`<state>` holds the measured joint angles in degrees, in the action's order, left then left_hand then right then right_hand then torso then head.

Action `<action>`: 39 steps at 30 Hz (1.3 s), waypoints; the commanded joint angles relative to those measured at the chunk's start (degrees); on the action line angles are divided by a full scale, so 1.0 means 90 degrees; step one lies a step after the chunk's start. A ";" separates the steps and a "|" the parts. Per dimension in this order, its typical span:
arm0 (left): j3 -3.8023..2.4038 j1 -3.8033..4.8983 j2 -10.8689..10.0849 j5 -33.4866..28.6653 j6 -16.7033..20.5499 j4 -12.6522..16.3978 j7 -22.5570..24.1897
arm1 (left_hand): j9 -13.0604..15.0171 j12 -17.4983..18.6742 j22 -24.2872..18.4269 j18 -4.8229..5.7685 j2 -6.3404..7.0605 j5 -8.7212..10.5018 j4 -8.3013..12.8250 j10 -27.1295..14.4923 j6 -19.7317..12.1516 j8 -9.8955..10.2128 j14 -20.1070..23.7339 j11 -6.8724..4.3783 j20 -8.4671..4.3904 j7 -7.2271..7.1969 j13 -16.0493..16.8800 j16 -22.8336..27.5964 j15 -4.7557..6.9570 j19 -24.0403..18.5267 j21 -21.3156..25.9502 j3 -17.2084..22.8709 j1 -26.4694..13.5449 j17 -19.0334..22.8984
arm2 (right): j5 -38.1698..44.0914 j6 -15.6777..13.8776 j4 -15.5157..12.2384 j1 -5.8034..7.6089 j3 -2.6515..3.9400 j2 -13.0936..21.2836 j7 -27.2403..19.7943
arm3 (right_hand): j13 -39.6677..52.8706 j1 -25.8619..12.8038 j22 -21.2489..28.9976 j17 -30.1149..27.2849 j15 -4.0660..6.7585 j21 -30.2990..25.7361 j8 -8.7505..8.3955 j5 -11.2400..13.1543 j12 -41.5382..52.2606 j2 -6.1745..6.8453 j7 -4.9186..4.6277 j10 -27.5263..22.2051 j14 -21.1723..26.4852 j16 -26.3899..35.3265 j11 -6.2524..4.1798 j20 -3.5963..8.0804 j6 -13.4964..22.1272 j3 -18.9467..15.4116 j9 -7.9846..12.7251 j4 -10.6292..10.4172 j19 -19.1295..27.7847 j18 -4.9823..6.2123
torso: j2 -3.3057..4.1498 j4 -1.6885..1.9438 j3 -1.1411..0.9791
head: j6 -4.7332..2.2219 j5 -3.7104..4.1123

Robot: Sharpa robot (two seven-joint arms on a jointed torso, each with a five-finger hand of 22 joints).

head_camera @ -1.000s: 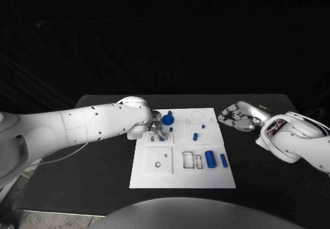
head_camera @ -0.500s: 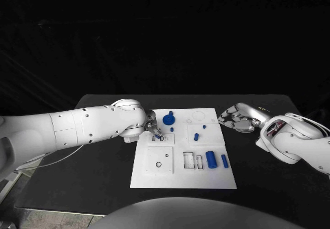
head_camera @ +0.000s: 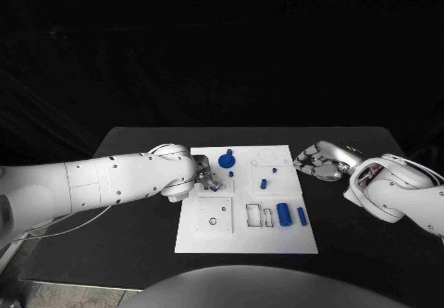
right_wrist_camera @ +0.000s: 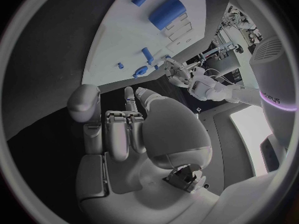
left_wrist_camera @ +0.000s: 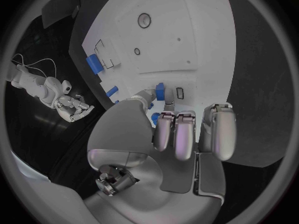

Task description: Assemble the parts on the task board

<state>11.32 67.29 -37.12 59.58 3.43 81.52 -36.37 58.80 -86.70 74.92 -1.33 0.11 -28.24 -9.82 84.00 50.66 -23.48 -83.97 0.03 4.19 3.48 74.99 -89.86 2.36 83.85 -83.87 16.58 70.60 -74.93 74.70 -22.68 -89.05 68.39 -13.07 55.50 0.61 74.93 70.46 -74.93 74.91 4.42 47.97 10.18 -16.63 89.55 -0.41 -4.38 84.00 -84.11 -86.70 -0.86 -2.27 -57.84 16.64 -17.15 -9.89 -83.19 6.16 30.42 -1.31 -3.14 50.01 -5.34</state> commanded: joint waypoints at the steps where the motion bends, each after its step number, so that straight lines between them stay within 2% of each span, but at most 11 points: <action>1: -0.0002 -0.0019 0.0017 -0.0007 0.0215 0.0005 -0.0018 | 0.0010 0.0026 0.1398 -0.0060 0.0001 0.0044 -0.0002 0.0302 0.0039 -0.0001 -0.0670 -0.0022 -0.0032 -0.0023 0.1466 -0.0015 0.0025 0.0055 0.0021 0.0047 -0.0013 -0.1674 | -0.0002 0.0075 0.0012 -0.0013 0.0001 -0.0007 0.0025 | 0.1581 0.0056 -0.0692 0.0703 -0.0041 -0.0033 -0.0033 -0.0040 -0.0034 -0.0001 -0.0014 0.0596 -0.0469 0.0020 0.0058 0.0008 0.0049 0.0032 -0.0010 -0.0010 0.0027 0.0041 | 0.0001 0.0002 -0.0001 | -0.0001 0.0001; 18: -0.0005 -0.0042 0.0048 0.0093 0.0351 -0.0013 0.0067 | 0.0027 0.0004 0.1403 -0.0057 -0.0010 0.0043 0.0004 0.0323 0.0063 -0.0007 -0.0670 -0.0027 -0.0033 -0.0031 0.1477 -0.0015 0.0026 0.0069 0.0009 0.0098 -0.0023 -0.1674 | -0.0006 0.0073 0.0016 -0.0032 0.0001 0.0012 0.0016 | 0.1556 0.0074 -0.0687 0.0690 -0.0042 -0.0057 -0.0035 -0.0052 -0.0057 -0.0002 -0.0015 0.0577 -0.0467 0.0026 0.0060 0.0007 0.0052 0.0042 -0.0017 0.0001 0.0031 0.0044 | -0.0001 0.0011 0.0002 | -0.0001 0.0021; 32: -0.0008 -0.0050 0.0089 0.0216 0.0332 -0.0119 0.0151 | 0.0036 0.0008 0.1401 -0.0058 0.0001 0.0037 0.0018 0.0320 0.0071 -0.0004 -0.0670 -0.0031 -0.0034 -0.0034 0.1474 -0.0015 0.0030 0.0066 0.0013 0.0130 -0.0026 -0.1674 | -0.0065 0.0100 0.0043 -0.0048 0.0001 -0.0015 0.0017 | 0.1546 0.0084 -0.0683 0.0679 -0.0043 -0.0076 -0.0039 -0.0059 -0.0067 0.0001 -0.0017 0.0570 -0.0465 0.0031 0.0062 0.0007 0.0058 0.0047 -0.0019 0.0007 0.0033 0.0046 | -0.0008 0.0000 -0.0001 | -0.0001 -0.0039; 39: -0.0010 -0.0082 0.0124 0.0212 0.0312 -0.0152 0.0185 | 0.0036 0.0006 0.1401 -0.0058 0.0001 0.0039 0.0018 0.0322 0.0069 -0.0001 -0.0670 -0.0032 -0.0034 -0.0034 0.1476 -0.0015 0.0030 0.0067 0.0013 0.0136 -0.0028 -0.1674 | -0.0095 0.0125 0.0054 -0.0054 0.0001 -0.0009 0.0029 | 0.1546 0.0084 -0.0683 0.0679 -0.0043 -0.0076 -0.0039 -0.0059 -0.0067 0.0001 -0.0017 0.0570 -0.0465 0.0031 0.0062 0.0007 0.0058 0.0047 -0.0019 0.0007 0.0033 0.0046 | -0.0007 -0.0002 0.0001 | -0.0001 -0.0029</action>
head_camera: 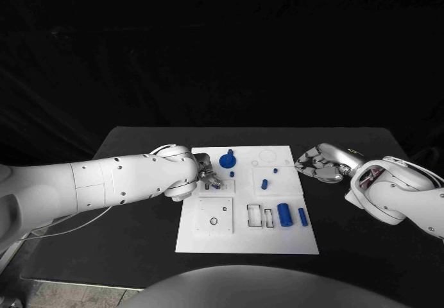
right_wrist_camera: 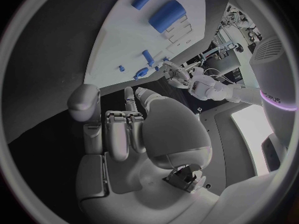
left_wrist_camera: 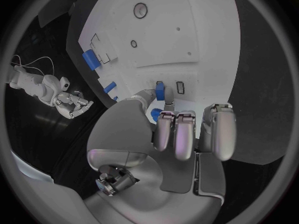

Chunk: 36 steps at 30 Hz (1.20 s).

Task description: Assemble the parts on the task board

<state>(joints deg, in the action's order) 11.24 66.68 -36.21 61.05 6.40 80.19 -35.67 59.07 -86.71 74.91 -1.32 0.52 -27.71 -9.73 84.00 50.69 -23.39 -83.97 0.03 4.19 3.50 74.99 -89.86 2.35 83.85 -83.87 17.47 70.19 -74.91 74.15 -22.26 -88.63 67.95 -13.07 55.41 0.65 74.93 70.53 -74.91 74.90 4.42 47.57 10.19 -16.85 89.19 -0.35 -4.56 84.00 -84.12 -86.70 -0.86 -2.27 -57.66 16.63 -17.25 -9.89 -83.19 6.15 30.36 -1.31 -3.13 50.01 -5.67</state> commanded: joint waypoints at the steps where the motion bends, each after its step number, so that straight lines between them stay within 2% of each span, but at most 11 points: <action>1: -0.0002 -0.0018 0.0027 0.0043 -0.0029 -0.0008 0.0109 | 0.0006 0.0006 0.1403 -0.0059 -0.0045 -0.0019 0.0009 0.0322 0.0065 -0.0011 -0.0670 -0.0032 -0.0035 -0.0036 0.1476 -0.0015 0.0030 0.0067 0.0013 0.0037 0.0018 -0.1676 | -0.0036 0.0083 0.0007 -0.0005 0.0001 0.0004 0.0028 | 0.1546 0.0077 -0.0685 0.0679 -0.0043 -0.0031 -0.0039 -0.0035 -0.0027 -0.0006 0.0003 0.0570 -0.0465 0.0031 0.0062 0.0007 0.0038 0.0047 -0.0007 0.0008 0.0034 0.0046 | 0.0001 -0.0004 0.0000 | -0.0001 0.0011; 8: -0.0004 -0.0046 0.0060 0.0027 -0.0025 -0.0042 0.0129 | 0.0006 0.0009 0.1401 -0.0060 -0.0046 -0.0016 0.0008 0.0320 0.0064 -0.0007 -0.0670 -0.0032 -0.0035 -0.0034 0.1474 -0.0015 0.0031 0.0064 0.0018 0.0044 0.0014 -0.1676 | -0.0074 0.0116 0.0014 -0.0006 0.0001 0.0005 0.0042 | 0.1529 0.0083 -0.0684 0.0672 -0.0043 -0.0038 -0.0043 -0.0040 -0.0043 -0.0005 0.0001 0.0557 -0.0463 0.0034 0.0063 0.0006 0.0044 0.0051 -0.0009 0.0012 0.0035 0.0047 | 0.0002 0.0004 0.0001 | -0.0001 0.0033; 22: -0.0005 -0.0076 0.0054 0.0021 -0.0151 -0.0007 0.0112 | 0.0004 0.0041 0.1388 -0.0070 -0.0028 0.0054 -0.0001 0.0291 0.0055 0.0027 -0.0670 -0.0026 -0.0036 -0.0025 0.1457 -0.0015 0.0029 0.0036 0.0052 0.0086 -0.0034 -0.1676 | -0.0109 0.0161 0.0033 -0.0009 0.0001 -0.0003 0.0059 | 0.1498 0.0097 -0.0681 0.0667 -0.0044 -0.0054 -0.0046 -0.0047 -0.0071 -0.0010 0.0000 0.0535 -0.0462 0.0037 0.0064 0.0006 0.0048 0.0060 -0.0013 0.0020 0.0037 0.0049 | -0.0002 0.0004 0.0001 | -0.0001 0.0018; 23: -0.0005 -0.0080 0.0051 0.0021 -0.0169 -0.0004 0.0109 | -0.0006 0.0053 0.1384 -0.0072 -0.0009 0.0142 -0.0014 0.0279 0.0051 0.0061 -0.0670 -0.0015 -0.0032 -0.0018 0.1451 -0.0015 0.0027 0.0028 0.0064 0.0103 -0.0080 -0.1676 | -0.0109 0.0164 0.0031 -0.0009 0.0001 0.0000 0.0062 | 0.1498 0.0097 -0.0681 0.0667 -0.0044 -0.0054 -0.0046 -0.0047 -0.0071 -0.0010 0.0000 0.0535 -0.0462 0.0037 0.0064 0.0006 0.0048 0.0060 -0.0013 0.0020 0.0037 0.0049 | 0.0000 0.0004 0.0001 | -0.0001 0.0019; 24: -0.0005 -0.0084 0.0048 0.0021 -0.0190 -0.0001 0.0104 | -0.0026 0.0062 0.1381 -0.0073 -0.0001 0.0359 -0.0053 0.0269 0.0048 0.0107 -0.0670 -0.0008 -0.0021 -0.0015 0.1446 -0.0015 0.0021 0.0019 0.0075 0.0100 -0.0151 -0.1676 | -0.0110 0.0167 0.0029 -0.0010 0.0001 0.0003 0.0064 | 0.1498 0.0097 -0.0681 0.0667 -0.0044 -0.0054 -0.0046 -0.0047 -0.0071 -0.0010 0.0000 0.0535 -0.0462 0.0037 0.0064 0.0006 0.0048 0.0060 -0.0013 0.0020 0.0037 0.0049 | 0.0000 0.0005 0.0001 | -0.0001 0.0020; 25: -0.0005 -0.0086 0.0045 0.0021 -0.0214 0.0000 0.0098 | -0.0055 0.0073 0.1375 -0.0076 0.0004 0.0701 -0.0128 0.0257 0.0055 0.0160 -0.0670 0.0003 -0.0013 -0.0002 0.1440 -0.0015 0.0004 0.0006 0.0092 0.0061 -0.0259 -0.1676 | -0.0111 0.0169 0.0028 -0.0010 0.0001 0.0006 0.0065 | 0.1498 0.0097 -0.0681 0.0667 -0.0044 -0.0054 -0.0046 -0.0047 -0.0071 -0.0010 0.0000 0.0535 -0.0462 0.0037 0.0064 0.0006 0.0048 0.0060 -0.0013 0.0020 0.0037 0.0049 | 0.0003 0.0007 0.0001 | -0.0001 0.0024; 26: -0.0005 -0.0088 0.0043 0.0021 -0.0235 0.0001 0.0094 | -0.0092 0.0092 0.1369 -0.0077 0.0011 0.1158 -0.0232 0.0238 0.0060 0.0221 -0.0670 0.0027 0.0012 0.0006 0.1430 -0.0015 -0.0002 -0.0009 0.0111 -0.0019 -0.0397 -0.1676 | -0.0111 0.0171 0.0028 -0.0011 0.0001 0.0009 0.0067 | 0.1498 0.0097 -0.0681 0.0667 -0.0044 -0.0054 -0.0046 -0.0047 -0.0071 -0.0010 0.0000 0.0535 -0.0462 0.0037 0.0064 0.0006 0.0048 0.0060 -0.0013 0.0020 0.0037 0.0049 | 0.0004 0.0007 0.0002 | -0.0001 0.0025; 27: -0.0005 -0.0090 0.0040 0.0023 -0.0252 0.0003 0.0093 | -0.0120 0.0107 0.1361 -0.0087 0.0054 0.1419 -0.0338 0.0223 0.0065 0.0263 -0.0670 0.0048 0.0001 0.0055 0.1423 -0.0015 -0.0033 -0.0027 0.0133 -0.0127 -0.0547 -0.1676 | -0.0111 0.0172 0.0027 -0.0011 0.0001 0.0011 0.0069 | 0.1489 0.0106 -0.0680 0.0664 -0.0045 -0.0056 -0.0046 -0.0054 -0.0080 -0.0009 0.0000 0.0528 -0.0462 0.0039 0.0065 0.0005 0.0048 0.0065 -0.0017 0.0027 0.0037 0.0049 | 0.0005 0.0006 0.0001 | -0.0001 0.0026; 29: -0.0005 -0.0092 0.0036 0.0037 -0.0277 0.0005 0.0100 | -0.0195 0.0119 0.1356 -0.0090 0.0115 0.2141 -0.0602 0.0207 0.0095 0.0367 -0.0670 0.0095 0.0034 0.0110 0.1416 -0.0015 -0.0074 -0.0040 0.0151 -0.0408 -0.0899 -0.1676 | -0.0112 0.0177 0.0027 -0.0012 0.0001 0.0014 0.0073 | 0.1487 0.0119 -0.0681 0.0662 -0.0046 -0.0053 -0.0046 -0.0066 -0.0082 -0.0007 0.0000 0.0527 -0.0461 0.0040 0.0066 0.0005 0.0047 0.0071 -0.0021 0.0038 0.0035 0.0048 | 0.0005 0.0003 0.0001 | -0.0001 0.0022; 31: -0.0005 -0.0094 0.0033 0.0048 -0.0290 0.0008 0.0113 | -0.0251 0.0120 0.1355 -0.0090 0.0135 0.2690 -0.0748 0.0201 0.0136 0.0459 -0.0670 0.0121 0.0074 0.0138 0.1415 -0.0015 -0.0095 -0.0041 0.0157 -0.0707 -0.1216 -0.1676 | -0.0112 0.0184 0.0026 -0.0013 0.0001 0.0015 0.0076 | 0.1483 0.0141 -0.0679 0.0662 -0.0045 -0.0066 -0.0046 -0.0094 -0.0086 -0.0004 0.0000 0.0525 -0.0462 0.0040 0.0066 0.0004 0.0048 0.0082 -0.0027 0.0058 0.0036 0.0049 | 0.0006 0.0005 0.0001 | -0.0001 0.0023; 36: -0.0005 -0.0095 0.0031 0.0061 -0.0319 -0.0001 0.0147 | -0.0269 0.0105 0.1357 -0.0093 0.0133 0.2770 -0.0779 0.0209 0.0231 0.0520 -0.0670 0.0133 0.0091 0.0142 0.1423 -0.0015 -0.0110 -0.0039 0.0161 -0.1199 -0.1767 -0.1676 | -0.0112 0.0207 0.0029 -0.0016 0.0001 0.0008 0.0085 | 0.1472 0.0200 -0.0677 0.0655 -0.0045 -0.0082 -0.0045 -0.0216 -0.0096 0.0006 -0.0001 0.0520 -0.0461 0.0044 0.0066 0.0005 0.0046 0.0114 -0.0047 0.0114 0.0035 0.0051 | 0.0005 0.0000 0.0000 | -0.0001 0.0022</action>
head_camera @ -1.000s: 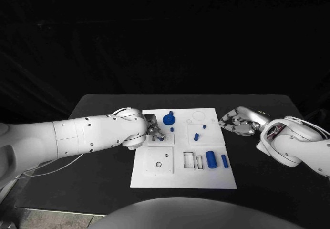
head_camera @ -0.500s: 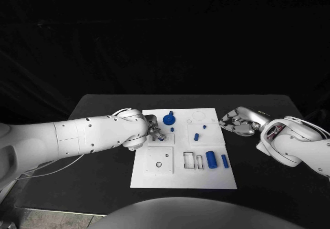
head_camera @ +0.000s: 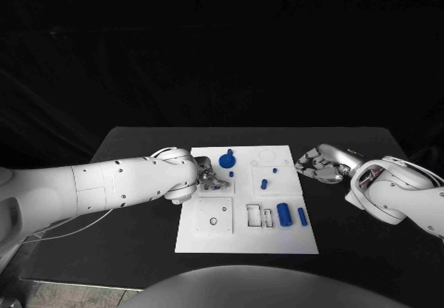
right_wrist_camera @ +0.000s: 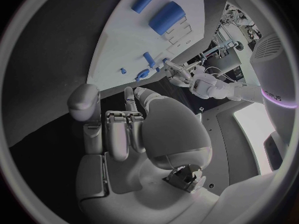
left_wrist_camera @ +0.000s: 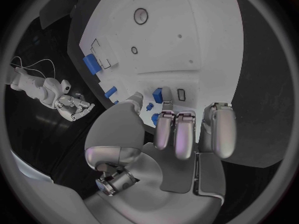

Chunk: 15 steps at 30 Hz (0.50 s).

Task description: Assemble the parts on the task board

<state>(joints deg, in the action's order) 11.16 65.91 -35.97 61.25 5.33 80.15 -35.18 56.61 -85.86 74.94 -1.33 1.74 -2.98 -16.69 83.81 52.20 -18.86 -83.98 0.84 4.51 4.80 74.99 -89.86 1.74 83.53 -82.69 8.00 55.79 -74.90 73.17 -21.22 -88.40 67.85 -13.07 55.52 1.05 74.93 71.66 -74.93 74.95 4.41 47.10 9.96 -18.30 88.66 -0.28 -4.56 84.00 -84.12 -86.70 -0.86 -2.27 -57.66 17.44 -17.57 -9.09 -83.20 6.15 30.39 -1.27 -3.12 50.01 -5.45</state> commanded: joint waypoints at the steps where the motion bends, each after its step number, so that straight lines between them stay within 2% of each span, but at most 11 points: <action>1: 0.0004 -0.0010 0.0006 0.0040 -0.0203 -0.0001 0.0097 | 0.0014 0.0008 0.1354 -0.0092 -0.0017 0.0023 -0.0006 0.0232 0.0089 0.0008 -0.0669 0.0040 0.0056 -0.0007 0.1424 -0.0015 -0.0040 -0.0001 0.0025 -0.0216 -0.0239 -0.1677 | -0.0004 0.0094 0.0005 -0.0007 0.0001 -0.0007 0.0040 | 0.1472 0.0086 -0.0674 0.0648 -0.0045 -0.0031 -0.0020 -0.0084 -0.0037 0.0000 -0.0001 0.0521 -0.0461 0.0045 0.0066 0.0005 0.0046 0.0031 -0.0015 0.0037 0.0034 0.0050 | -0.0001 -0.0002 -0.0001 | -0.0001 -0.0002; 11: 0.0004 -0.0010 0.0007 0.0047 -0.0146 -0.0043 0.0110 | 0.0131 -0.0014 0.1360 -0.0089 -0.0170 0.0025 -0.0007 0.0250 0.0160 -0.0065 -0.0669 0.0021 0.0045 -0.0031 0.1435 -0.0015 -0.0025 0.0009 0.0012 -0.0527 -0.0476 -0.1677 | -0.0005 0.0120 0.0016 -0.0055 0.0001 0.0002 0.0045 | 0.1466 0.0136 -0.0672 0.0642 -0.0046 -0.0052 -0.0019 -0.0205 -0.0043 0.0007 -0.0003 0.0519 -0.0461 0.0048 0.0068 0.0004 0.0045 0.0064 -0.0036 0.0092 0.0032 0.0052 | 0.0000 -0.0001 0.0000 | -0.0001 0.0009; 15: 0.0001 -0.0010 0.0001 0.0087 -0.0052 -0.0029 0.0126 | 0.0328 -0.0092 0.1387 -0.0069 -0.0249 0.0024 0.0004 0.0327 0.0197 -0.0213 -0.0669 -0.0007 0.0028 -0.0063 0.1474 -0.0015 -0.0002 0.0076 -0.0062 -0.0684 -0.0451 -0.1677 | -0.0005 0.0084 0.0016 -0.0063 0.0002 0.0007 0.0039 | 0.1468 0.0147 -0.0672 0.0644 -0.0047 -0.0056 -0.0019 -0.0226 -0.0041 0.0009 -0.0003 0.0521 -0.0461 0.0047 0.0070 0.0004 0.0045 0.0071 -0.0041 0.0105 0.0032 0.0052 | 0.0002 -0.0001 0.0001 | -0.0001 -0.0006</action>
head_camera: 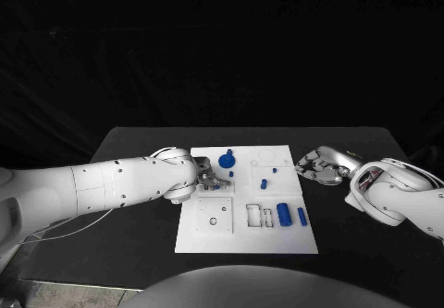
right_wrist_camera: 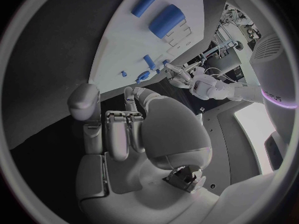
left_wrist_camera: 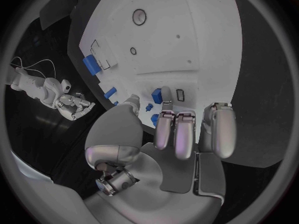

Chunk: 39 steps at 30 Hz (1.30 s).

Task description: Assemble the parts on the task board

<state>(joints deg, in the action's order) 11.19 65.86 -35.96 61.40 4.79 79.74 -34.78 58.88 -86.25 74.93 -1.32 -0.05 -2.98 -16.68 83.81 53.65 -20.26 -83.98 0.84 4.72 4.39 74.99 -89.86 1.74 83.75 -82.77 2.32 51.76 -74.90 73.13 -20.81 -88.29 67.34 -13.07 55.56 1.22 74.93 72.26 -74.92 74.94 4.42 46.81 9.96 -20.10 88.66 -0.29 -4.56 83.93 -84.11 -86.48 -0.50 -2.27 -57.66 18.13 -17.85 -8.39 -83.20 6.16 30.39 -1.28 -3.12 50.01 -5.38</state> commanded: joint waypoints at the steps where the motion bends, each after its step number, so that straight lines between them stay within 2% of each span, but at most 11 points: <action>1: -0.0004 -0.0005 -0.0011 0.0086 0.0023 0.0035 0.0078 | 0.0105 -0.0061 0.1393 -0.0067 -0.0062 0.0021 0.0007 0.0341 0.0037 -0.0077 -0.0669 -0.0012 0.0001 -0.0023 0.1480 -0.0015 0.0003 0.0064 -0.0066 -0.0070 0.0017 -0.1677 | 0.0001 0.0021 0.0005 -0.0007 0.0001 0.0004 0.0017 | 0.1468 0.0083 -0.0673 0.0643 -0.0047 -0.0025 -0.0018 -0.0030 -0.0042 0.0010 -0.0003 0.0528 -0.0461 0.0023 0.0031 0.0004 0.0045 -0.0005 -0.0011 0.0030 0.0032 0.0052 | 0.0004 0.0000 0.0001 | -0.0001 -0.0016; 4: -0.0029 0.0008 -0.0074 0.0137 0.0036 0.0124 0.0058 | 0.0186 -0.0095 0.1407 -0.0057 -0.0093 0.0018 0.0013 0.0375 0.0028 -0.0129 -0.0669 -0.0025 -0.0010 -0.0036 0.1497 -0.0015 0.0014 0.0100 -0.0105 -0.0119 0.0087 -0.1677 | 0.0001 -0.0045 0.0005 -0.0009 0.0002 0.0001 -0.0003 | 0.1464 0.0084 -0.0671 0.0639 -0.0048 -0.0039 -0.0018 -0.0035 -0.0045 0.0011 -0.0004 0.0525 -0.0460 0.0025 0.0032 0.0004 0.0045 -0.0004 -0.0012 0.0032 0.0034 0.0054 | 0.0001 -0.0004 0.0001 | -0.0001 -0.0033; 6: -0.0058 0.0064 -0.0142 0.0171 0.0005 0.0213 0.0043 | 0.0228 -0.0112 0.1411 -0.0053 -0.0108 0.0015 0.0018 0.0393 0.0020 -0.0154 -0.0669 -0.0032 -0.0016 -0.0042 0.1505 -0.0015 0.0021 0.0113 -0.0117 -0.0144 0.0137 -0.1677 | 0.0003 -0.0124 0.0004 -0.0009 0.0002 0.0002 -0.0036 | 0.1466 0.0083 -0.0672 0.0641 -0.0048 -0.0032 -0.0019 -0.0041 -0.0043 0.0014 -0.0005 0.0527 -0.0461 0.0024 0.0033 0.0004 0.0045 -0.0004 -0.0013 0.0033 0.0032 0.0053 | -0.0002 -0.0009 0.0000 | -0.0001 -0.0048; 9: -0.0087 0.0295 -0.0265 0.0224 -0.0103 0.0360 0.0012 | 0.0300 -0.0151 0.1417 -0.0049 -0.0110 -0.0004 0.0034 0.0432 -0.0014 -0.0183 -0.0669 -0.0039 -0.0023 -0.0048 0.1525 -0.0015 0.0030 0.0132 -0.0135 -0.0194 0.0266 -0.1677 | 0.0002 -0.0425 -0.0007 -0.0009 0.0003 0.0022 -0.0245 | 0.1483 0.0055 -0.0678 0.0667 -0.0056 -0.0008 -0.0014 -0.0068 -0.0027 0.0031 -0.0014 0.0540 -0.0466 0.0013 0.0047 0.0000 0.0036 -0.0018 -0.0022 0.0015 0.0025 0.0048 | -0.0004 0.0006 -0.0003 | -0.0001 -0.0059; 16: -0.0102 0.0823 -0.0423 0.0286 -0.0366 0.0448 -0.0083 | 0.0342 -0.0271 0.1446 -0.0026 -0.0115 -0.0012 0.0036 0.0548 -0.0051 -0.0186 -0.0669 -0.0043 -0.0029 -0.0049 0.1589 -0.0015 0.0034 0.0200 -0.0212 -0.0232 0.0363 -0.1677 | -0.0042 -0.0938 -0.0066 -0.0002 0.0004 0.0069 -0.0612 | 0.1515 -0.0008 -0.0691 0.0703 -0.0067 0.0040 -0.0014 -0.0095 0.0003 0.0062 -0.0022 0.0564 -0.0475 -0.0003 0.0057 -0.0007 0.0030 -0.0046 -0.0033 -0.0039 0.0009 0.0038 | -0.0011 0.0002 -0.0005 | -0.0001 -0.0084; 18: -0.0103 0.0928 -0.0428 0.0306 -0.0464 0.0393 -0.0115 | 0.0360 -0.0321 0.1457 -0.0018 -0.0120 -0.0011 0.0033 0.0596 -0.0047 -0.0194 -0.0669 -0.0047 -0.0032 -0.0053 0.1616 -0.0015 0.0038 0.0225 -0.0241 -0.0251 0.0393 -0.1677 | -0.0061 -0.0992 -0.0074 0.0000 0.0005 0.0068 -0.0657 | 0.1526 -0.0020 -0.0696 0.0714 -0.0069 0.0062 -0.0015 -0.0099 0.0014 0.0068 -0.0022 0.0572 -0.0477 -0.0008 0.0059 -0.0008 0.0031 -0.0051 -0.0034 -0.0051 0.0004 0.0035 | -0.0016 0.0004 -0.0005 | -0.0001 -0.0075; 21: -0.0099 0.1010 -0.0376 0.0314 -0.0620 0.0233 -0.0130 | 0.0373 -0.0340 0.1462 -0.0015 -0.0135 -0.0012 0.0031 0.0615 -0.0045 -0.0199 -0.0669 -0.0051 -0.0035 -0.0057 0.1626 -0.0015 0.0041 0.0237 -0.0253 -0.0262 0.0421 -0.1677 | -0.0078 -0.0999 -0.0087 0.0002 0.0005 0.0064 -0.0688 | 0.1529 -0.0024 -0.0696 0.0717 -0.0069 0.0063 -0.0016 -0.0100 0.0016 0.0069 -0.0022 0.0574 -0.0478 -0.0009 0.0061 -0.0009 0.0031 -0.0052 -0.0035 -0.0056 0.0003 0.0035 | -0.0007 -0.0006 0.0000 | -0.0001 -0.0083; 24: -0.0061 0.1031 -0.0297 0.0297 -0.0778 0.0051 -0.0134 | 0.0383 -0.0328 0.1458 -0.0018 -0.0152 -0.0012 0.0031 0.0604 -0.0050 -0.0198 -0.0669 -0.0053 -0.0037 -0.0059 0.1620 -0.0015 0.0043 0.0228 -0.0243 -0.0267 0.0450 -0.1677 | -0.0087 -0.0990 -0.0105 0.0003 0.0005 0.0068 -0.0695 | 0.1529 -0.0024 -0.0696 0.0717 -0.0069 0.0063 -0.0016 -0.0100 0.0016 0.0069 -0.0022 0.0574 -0.0478 -0.0009 0.0061 -0.0009 0.0031 -0.0052 -0.0035 -0.0056 0.0003 0.0035 | 0.0008 -0.0002 0.0001 | -0.0001 -0.0069; 26: -0.0043 0.1000 -0.0234 0.0280 -0.0863 -0.0092 -0.0122 | 0.0386 -0.0312 0.1452 -0.0022 -0.0165 -0.0012 0.0032 0.0589 -0.0059 -0.0193 -0.0669 -0.0053 -0.0038 -0.0058 0.1611 -0.0015 0.0044 0.0218 -0.0229 -0.0268 0.0470 -0.1677 | -0.0100 -0.0971 -0.0116 0.0003 0.0005 0.0072 -0.0693 | 0.1534 -0.0027 -0.0698 0.0718 -0.0071 0.0066 -0.0017 -0.0108 0.0021 0.0065 -0.0021 0.0578 -0.0478 -0.0010 0.0061 -0.0010 0.0032 -0.0049 -0.0037 -0.0063 0.0001 0.0034 | 0.0007 -0.0002 0.0002 | -0.0001 -0.0054; 35: -0.0032 0.0658 0.0143 0.0243 -0.0932 -0.0935 0.0052 | 0.0409 -0.0379 0.1473 -0.0006 -0.0228 -0.0029 0.0053 0.0652 -0.0086 -0.0167 -0.0669 -0.0055 -0.0042 -0.0059 0.1647 -0.0015 0.0047 0.0265 -0.0284 -0.0274 0.0637 -0.1677 | -0.0198 -0.0853 -0.0131 0.0003 0.0004 0.0074 -0.0675 | 0.1521 0.0049 -0.0698 0.0712 -0.0071 0.0047 -0.0020 -0.0220 0.0010 0.0068 -0.0018 0.0570 -0.0478 -0.0009 0.0061 -0.0013 0.0034 0.0002 -0.0052 -0.0018 -0.0004 0.0038 | 0.0006 0.0005 0.0006 | -0.0001 -0.0046; 39: -0.0042 0.0571 0.0292 0.0244 -0.0891 -0.1273 0.0156 | 0.0441 -0.0401 0.1481 -0.0001 -0.0237 -0.0044 0.0062 0.0673 -0.0053 -0.0192 -0.0669 -0.0063 -0.0047 -0.0070 0.1660 -0.0015 0.0053 0.0282 -0.0303 -0.0287 0.0710 -0.1677 | -0.0207 -0.0802 -0.0146 0.0003 0.0004 0.0082 -0.0650 | 0.1518 0.0069 -0.0700 0.0713 -0.0073 0.0051 -0.0020 -0.0258 0.0006 0.0071 -0.0019 0.0568 -0.0478 -0.0010 0.0061 -0.0014 0.0033 0.0016 -0.0058 -0.0005 -0.0006 0.0037 | 0.0001 -0.0001 0.0001 | -0.0001 -0.0062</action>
<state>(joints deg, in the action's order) 10.89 71.13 -33.72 63.47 -1.98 69.11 -35.02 62.78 -89.54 74.91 -1.32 -2.41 -2.99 -16.17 84.02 53.21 -21.93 -83.98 0.64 4.50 3.96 74.99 -89.86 1.74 83.96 -85.21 0.10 57.61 -74.94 71.66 -28.52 -89.50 67.36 -13.05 56.27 -4.31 74.93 72.26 -74.95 74.92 4.21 47.16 9.96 -22.22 88.69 0.18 -4.56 84.10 -83.91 -86.48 -0.34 -2.27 -57.66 17.98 -18.32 -8.54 -83.20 6.16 30.44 -1.24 -3.08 50.01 -5.82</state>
